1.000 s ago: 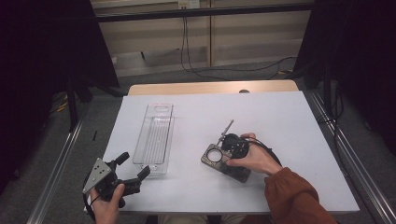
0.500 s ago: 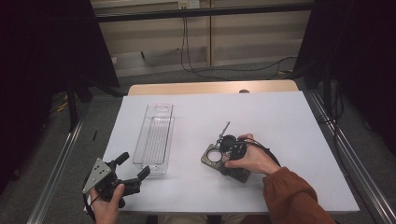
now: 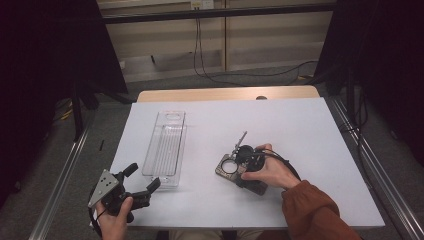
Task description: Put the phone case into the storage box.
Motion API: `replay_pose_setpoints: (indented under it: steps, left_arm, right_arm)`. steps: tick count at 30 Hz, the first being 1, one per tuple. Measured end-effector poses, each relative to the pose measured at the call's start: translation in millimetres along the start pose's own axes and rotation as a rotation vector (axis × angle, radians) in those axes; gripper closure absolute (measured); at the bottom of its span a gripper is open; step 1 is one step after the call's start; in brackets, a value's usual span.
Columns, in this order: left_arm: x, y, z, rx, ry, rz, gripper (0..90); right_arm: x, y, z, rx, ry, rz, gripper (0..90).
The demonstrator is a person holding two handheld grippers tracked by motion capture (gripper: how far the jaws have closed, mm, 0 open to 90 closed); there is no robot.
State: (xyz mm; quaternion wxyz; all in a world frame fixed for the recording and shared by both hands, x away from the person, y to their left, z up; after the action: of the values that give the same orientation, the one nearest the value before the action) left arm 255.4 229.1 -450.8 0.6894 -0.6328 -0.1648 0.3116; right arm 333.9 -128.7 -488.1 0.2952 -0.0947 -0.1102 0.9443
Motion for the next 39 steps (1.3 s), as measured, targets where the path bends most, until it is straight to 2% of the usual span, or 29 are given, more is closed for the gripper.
replay_pose_setpoints:
  steps: [3,4,7,12,14,16,18,23,25,30,36,38,39]
  left_arm:
    - [-0.1,-0.1,-0.2,-0.001,0.000,-0.001,3.1]
    - [-0.3,0.0,-0.1,0.001,-0.001,-0.001,3.1]
    - [0.0,0.0,0.0,0.002,0.000,-0.003,3.1]
    - [-0.4,0.0,0.0,0.004,0.002,-0.003,3.1]
    - [-0.4,0.1,-0.2,0.004,0.002,-0.003,3.1]
    - [-0.2,0.2,-0.2,0.004,0.002,-0.004,3.1]
    - [-0.2,0.1,-0.2,0.004,0.003,-0.003,3.1]
    - [-1.0,0.3,-0.7,0.004,-0.001,0.004,3.1]
    - [-1.1,0.3,-0.6,0.002,0.006,0.003,3.1]
    - [-0.9,0.0,-0.4,0.004,0.008,-0.003,3.1]
    - [-0.9,-0.2,-0.1,0.004,0.005,-0.003,3.1]
    - [-1.0,-0.4,-0.1,0.002,0.006,-0.005,3.1]
    - [-1.0,-0.4,-0.1,0.002,0.006,-0.005,3.1]
  right_arm:
    - [-0.7,1.3,1.0,-0.009,-0.008,-0.022,12.2]
    - [-2.5,2.0,1.2,-0.015,-0.006,-0.012,12.2]
    - [-4.3,4.6,3.7,-0.028,-0.009,-0.044,12.2]
    - [-9.7,10.4,10.3,-0.093,-0.011,-0.064,12.2]
    - [-10.5,13.0,12.8,-0.101,-0.010,-0.088,12.2]
    - [-11.8,15.4,14.0,-0.113,-0.036,-0.104,12.3]
    - [-14.3,17.6,15.5,-0.121,-0.026,-0.109,12.2]
    - [-18.1,20.8,21.9,-0.173,-0.035,-0.164,12.2]
    - [-18.9,22.2,24.0,-0.197,-0.049,-0.167,12.3]
    - [-19.1,25.2,27.9,-0.243,-0.042,-0.176,12.2]
    - [-19.5,29.0,34.2,-0.333,-0.039,-0.167,12.2]
    - [-20.1,30.2,34.3,-0.381,-0.039,-0.160,12.3]
    - [-19.1,31.7,35.5,-0.383,-0.041,-0.174,12.2]
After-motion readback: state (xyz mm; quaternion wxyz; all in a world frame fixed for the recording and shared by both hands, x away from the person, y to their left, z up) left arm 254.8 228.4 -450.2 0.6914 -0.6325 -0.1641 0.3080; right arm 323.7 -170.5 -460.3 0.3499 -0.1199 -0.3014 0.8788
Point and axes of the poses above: each handheld gripper's, and its own axes: z roughly backward along the jaws, y roughly out of its underside, x roughly to its left, the point moved 3 cm from there along -z, roughly forward along the jaws, and after that the axes turned 10 degrees about y, right-handed, at the moved point
